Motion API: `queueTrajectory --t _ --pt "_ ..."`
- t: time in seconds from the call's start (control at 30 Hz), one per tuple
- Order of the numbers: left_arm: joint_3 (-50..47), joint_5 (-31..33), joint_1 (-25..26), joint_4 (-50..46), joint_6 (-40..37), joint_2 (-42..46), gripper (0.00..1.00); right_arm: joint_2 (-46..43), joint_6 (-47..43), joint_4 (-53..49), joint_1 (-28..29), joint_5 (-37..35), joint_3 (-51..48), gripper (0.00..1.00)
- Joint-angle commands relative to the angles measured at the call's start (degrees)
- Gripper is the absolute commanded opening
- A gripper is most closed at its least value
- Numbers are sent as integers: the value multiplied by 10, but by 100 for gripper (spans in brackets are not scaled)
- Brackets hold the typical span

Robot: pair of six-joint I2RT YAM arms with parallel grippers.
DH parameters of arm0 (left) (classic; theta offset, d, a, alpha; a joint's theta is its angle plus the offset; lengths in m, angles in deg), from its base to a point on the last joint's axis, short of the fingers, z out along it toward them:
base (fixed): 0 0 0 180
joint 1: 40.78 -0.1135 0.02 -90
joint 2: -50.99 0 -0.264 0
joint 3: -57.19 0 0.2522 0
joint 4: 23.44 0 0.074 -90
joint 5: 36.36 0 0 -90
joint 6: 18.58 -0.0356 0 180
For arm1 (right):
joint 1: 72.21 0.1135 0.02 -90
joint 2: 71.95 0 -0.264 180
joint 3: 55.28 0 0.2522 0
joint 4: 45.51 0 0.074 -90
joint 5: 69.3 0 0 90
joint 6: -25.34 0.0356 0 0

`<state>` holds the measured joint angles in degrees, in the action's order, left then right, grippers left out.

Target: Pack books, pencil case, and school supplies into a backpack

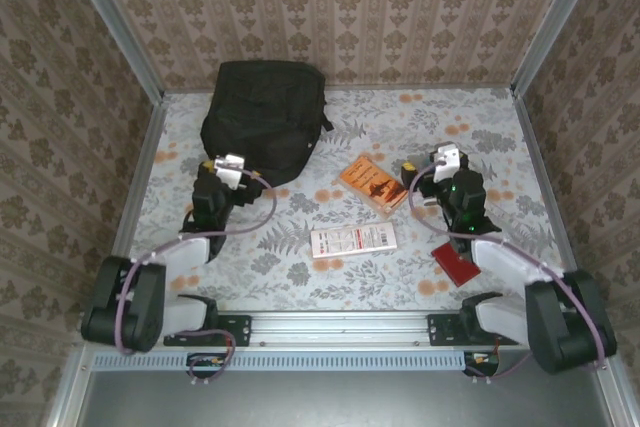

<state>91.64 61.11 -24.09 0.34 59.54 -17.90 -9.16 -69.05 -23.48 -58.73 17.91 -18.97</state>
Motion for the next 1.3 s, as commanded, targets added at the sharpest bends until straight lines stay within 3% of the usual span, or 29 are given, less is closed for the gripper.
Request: queueTrajectory --t 0.0,0.13,0.27,0.37,0.43,0.47,0.5,0.57,0.67,0.7,0.73,0.87,0.93,1.0,1.07,1.27 --pt "5 51 36 -96 -17 75 100 -70 -28 -91 60 -33 22 100" --pt "79 84 123 -222 -3 141 100 -142 -33 -192 139 -28 69 100" --pt "302 152 218 -492 70 68 100 -171 3 -284 198 -94 161 100" --pt "506 196 214 -729 204 -52 100 -161 188 -401 207 -250 249 100" --pt "615 145 197 -827 207 -134 100 -159 297 -518 197 -271 308 100" --pt "651 153 190 -848 236 -171 100 -161 322 -526 192 -279 314 100" --pt "682 122 177 -868 258 -204 100 -168 308 -501 184 -263 302 100" --pt "705 6 141 -861 291 -240 100 -174 316 -484 162 -218 286 100" --pt "666 -149 69 -773 363 -250 100 -100 341 -626 124 -136 379 100" --pt "655 -172 52 -746 379 -253 100 -71 338 -678 124 -125 416 100" --pt "655 -155 48 -740 385 -257 100 -49 335 -708 126 -117 437 100" --pt "676 21 79 -731 338 -263 100 -11 341 -729 131 -70 433 100" --pt "674 79 79 -729 392 -270 100 -8 339 -726 132 -52 422 100" --pt "650 -55 47 -668 408 -281 100 -1 342 -730 132 -52 418 100" --pt "641 -123 33 -633 437 -296 99 4 347 -727 131 -56 411 100" --pt "770 -69 84 -738 459 -409 90 36 353 -734 132 -19 422 87"
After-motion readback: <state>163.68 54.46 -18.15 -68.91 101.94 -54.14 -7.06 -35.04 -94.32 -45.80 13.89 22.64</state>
